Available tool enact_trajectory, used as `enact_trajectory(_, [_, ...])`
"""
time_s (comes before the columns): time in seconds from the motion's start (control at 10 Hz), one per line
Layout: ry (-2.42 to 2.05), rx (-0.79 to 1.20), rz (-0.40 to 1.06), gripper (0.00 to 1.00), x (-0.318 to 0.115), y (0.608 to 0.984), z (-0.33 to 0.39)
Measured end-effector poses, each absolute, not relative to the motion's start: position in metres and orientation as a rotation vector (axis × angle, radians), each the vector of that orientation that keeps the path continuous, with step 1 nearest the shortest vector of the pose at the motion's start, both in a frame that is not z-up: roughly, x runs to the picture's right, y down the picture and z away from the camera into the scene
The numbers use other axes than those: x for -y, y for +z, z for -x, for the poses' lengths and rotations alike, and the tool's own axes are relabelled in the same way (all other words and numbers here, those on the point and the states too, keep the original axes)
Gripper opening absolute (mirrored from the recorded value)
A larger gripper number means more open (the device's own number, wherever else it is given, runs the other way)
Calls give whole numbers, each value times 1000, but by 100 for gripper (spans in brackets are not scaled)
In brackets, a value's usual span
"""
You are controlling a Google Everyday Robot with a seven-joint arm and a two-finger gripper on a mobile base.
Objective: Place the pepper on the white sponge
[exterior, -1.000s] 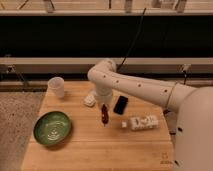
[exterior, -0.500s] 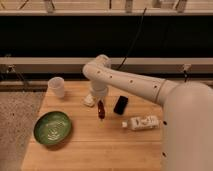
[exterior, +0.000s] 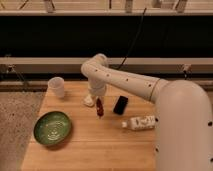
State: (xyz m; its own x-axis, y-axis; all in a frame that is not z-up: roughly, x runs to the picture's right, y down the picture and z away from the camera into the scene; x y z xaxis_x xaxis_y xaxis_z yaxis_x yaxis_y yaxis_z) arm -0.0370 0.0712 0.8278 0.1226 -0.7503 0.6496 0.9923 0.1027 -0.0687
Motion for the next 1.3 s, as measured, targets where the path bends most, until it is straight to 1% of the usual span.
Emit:
enact_trajectory(0.8, [-1405, 542, 563, 0, -57, 853, 59])
enact_trajectory(1.3, [-1427, 558, 562, 0, -53, 862, 69])
